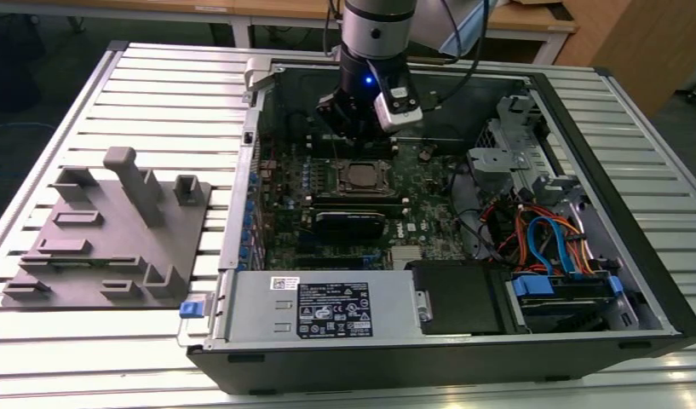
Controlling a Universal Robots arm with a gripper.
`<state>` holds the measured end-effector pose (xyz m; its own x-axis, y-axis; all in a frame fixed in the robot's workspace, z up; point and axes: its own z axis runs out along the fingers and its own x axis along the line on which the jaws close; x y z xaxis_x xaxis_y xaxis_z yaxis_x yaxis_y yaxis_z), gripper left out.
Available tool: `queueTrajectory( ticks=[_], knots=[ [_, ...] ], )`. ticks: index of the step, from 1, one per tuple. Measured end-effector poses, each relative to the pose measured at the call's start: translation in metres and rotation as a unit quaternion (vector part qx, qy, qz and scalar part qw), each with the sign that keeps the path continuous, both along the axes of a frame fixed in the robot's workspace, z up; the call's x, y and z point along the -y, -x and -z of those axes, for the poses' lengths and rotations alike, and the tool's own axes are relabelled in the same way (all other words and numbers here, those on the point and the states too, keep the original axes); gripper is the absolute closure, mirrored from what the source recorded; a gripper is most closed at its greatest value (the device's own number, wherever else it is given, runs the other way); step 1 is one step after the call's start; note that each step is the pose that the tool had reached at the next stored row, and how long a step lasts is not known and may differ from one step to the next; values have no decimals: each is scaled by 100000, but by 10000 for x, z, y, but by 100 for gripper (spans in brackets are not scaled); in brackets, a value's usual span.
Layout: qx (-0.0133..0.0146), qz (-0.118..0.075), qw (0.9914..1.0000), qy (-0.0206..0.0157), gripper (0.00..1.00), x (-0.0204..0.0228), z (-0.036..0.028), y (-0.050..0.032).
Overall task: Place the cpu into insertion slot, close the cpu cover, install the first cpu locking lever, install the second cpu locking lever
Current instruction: 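Install the first cpu locking lever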
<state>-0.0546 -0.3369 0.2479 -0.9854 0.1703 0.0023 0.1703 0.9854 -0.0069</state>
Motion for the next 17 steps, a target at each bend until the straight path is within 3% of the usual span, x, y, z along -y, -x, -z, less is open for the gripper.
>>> queueTrajectory(
  ticks=[5, 9, 17],
  knots=[
    [-1, -3793, 99928, 3, 90, 0, 0, 0],
    [-2, -7406, 99725, 2, 90, 0, 1, 0],
    [3, -8097, 99672, -6, 90, -1, 2, 57]
  ],
)
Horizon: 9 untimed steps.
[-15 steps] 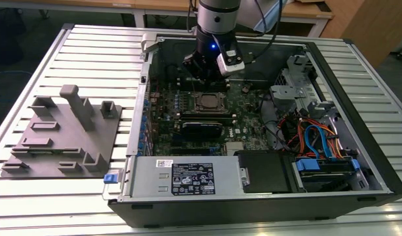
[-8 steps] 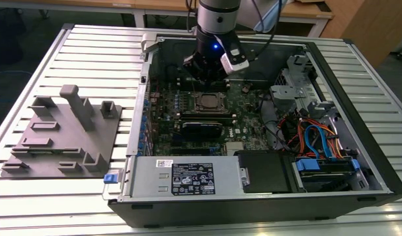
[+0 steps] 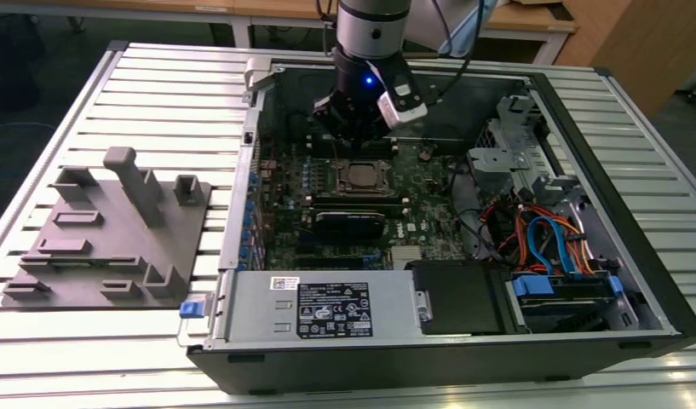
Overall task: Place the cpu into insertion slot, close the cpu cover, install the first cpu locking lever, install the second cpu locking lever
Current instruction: 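Install the first cpu locking lever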
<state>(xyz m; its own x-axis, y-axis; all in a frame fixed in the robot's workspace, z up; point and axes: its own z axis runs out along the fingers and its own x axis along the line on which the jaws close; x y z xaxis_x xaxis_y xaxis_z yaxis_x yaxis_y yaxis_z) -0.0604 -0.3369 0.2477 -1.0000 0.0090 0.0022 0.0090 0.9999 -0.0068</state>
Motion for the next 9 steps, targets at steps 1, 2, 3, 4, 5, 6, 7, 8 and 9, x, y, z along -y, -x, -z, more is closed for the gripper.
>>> queueTrajectory(
  ticks=[1, 2, 3, 4, 5, 6, 7, 8, 9],
  knots=[
    [-1, -2, 100000, 1, 90, 0, 0, 0],
    [-3, 1, 100000, 1, 90, 0, 0, 2],
    [-1, -1, 100000, 1, 90, 0, 0, 3],
    [0, 1, 100000, 0, 90, 0, 0, 3],
    [1, -1, 100000, -1, 90, 0, 0, 3],
    [-1, 1, 100000, 1, 90, 0, 0, 3],
    [-1, 1, 100000, 3, 90, 1, 0, 3],
    [0, -1, 100000, 0, 90, 0, 0, 3],
    [1, -2, 100000, -1, 90, 0, 0, 3]
  ],
)
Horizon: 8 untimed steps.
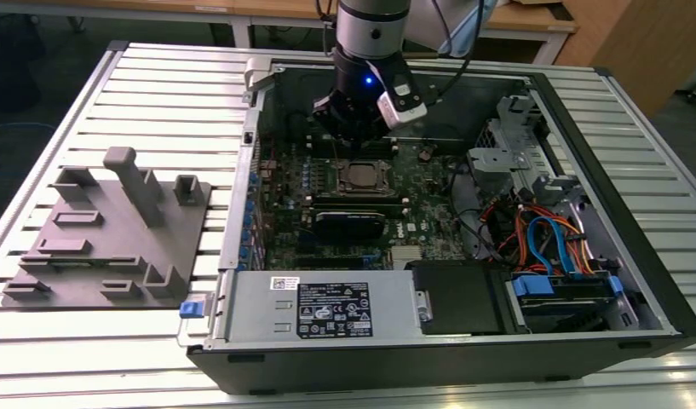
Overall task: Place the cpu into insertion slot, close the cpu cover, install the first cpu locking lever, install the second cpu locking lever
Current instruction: 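Install the first cpu locking lever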
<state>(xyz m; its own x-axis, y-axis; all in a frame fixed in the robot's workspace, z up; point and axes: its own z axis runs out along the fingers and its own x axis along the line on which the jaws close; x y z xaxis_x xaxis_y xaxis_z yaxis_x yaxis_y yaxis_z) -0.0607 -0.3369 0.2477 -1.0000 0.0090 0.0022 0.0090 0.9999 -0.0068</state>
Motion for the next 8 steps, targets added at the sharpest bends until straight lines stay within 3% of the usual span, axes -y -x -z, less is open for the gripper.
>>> queueTrajectory(
  ticks=[5, 8],
  knots=[
    [-2, -69, 100000, 2, 90, 0, 0, 0],
    [-1, -1366, 99991, 2, 90, 0, 0, 0]
  ],
)
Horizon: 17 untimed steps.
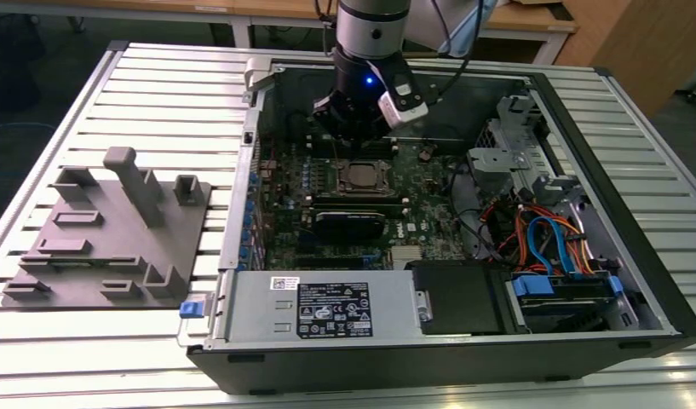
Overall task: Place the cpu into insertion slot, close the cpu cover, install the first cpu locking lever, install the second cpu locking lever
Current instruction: 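Install the first cpu locking lever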
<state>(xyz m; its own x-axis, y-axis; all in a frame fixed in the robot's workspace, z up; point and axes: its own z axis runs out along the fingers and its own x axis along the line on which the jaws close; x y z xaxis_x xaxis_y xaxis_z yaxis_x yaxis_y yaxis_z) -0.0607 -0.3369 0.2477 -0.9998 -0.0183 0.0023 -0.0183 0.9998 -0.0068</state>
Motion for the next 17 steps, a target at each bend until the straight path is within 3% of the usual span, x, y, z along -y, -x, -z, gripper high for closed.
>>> queueTrajectory(
  ticks=[4, 17],
  knots=[
    [-4, -3369, 99943, 3, 90, 0, 0, 1],
    [211, -4206, 99911, -56, 90, 0, 1, 142]
  ],
)
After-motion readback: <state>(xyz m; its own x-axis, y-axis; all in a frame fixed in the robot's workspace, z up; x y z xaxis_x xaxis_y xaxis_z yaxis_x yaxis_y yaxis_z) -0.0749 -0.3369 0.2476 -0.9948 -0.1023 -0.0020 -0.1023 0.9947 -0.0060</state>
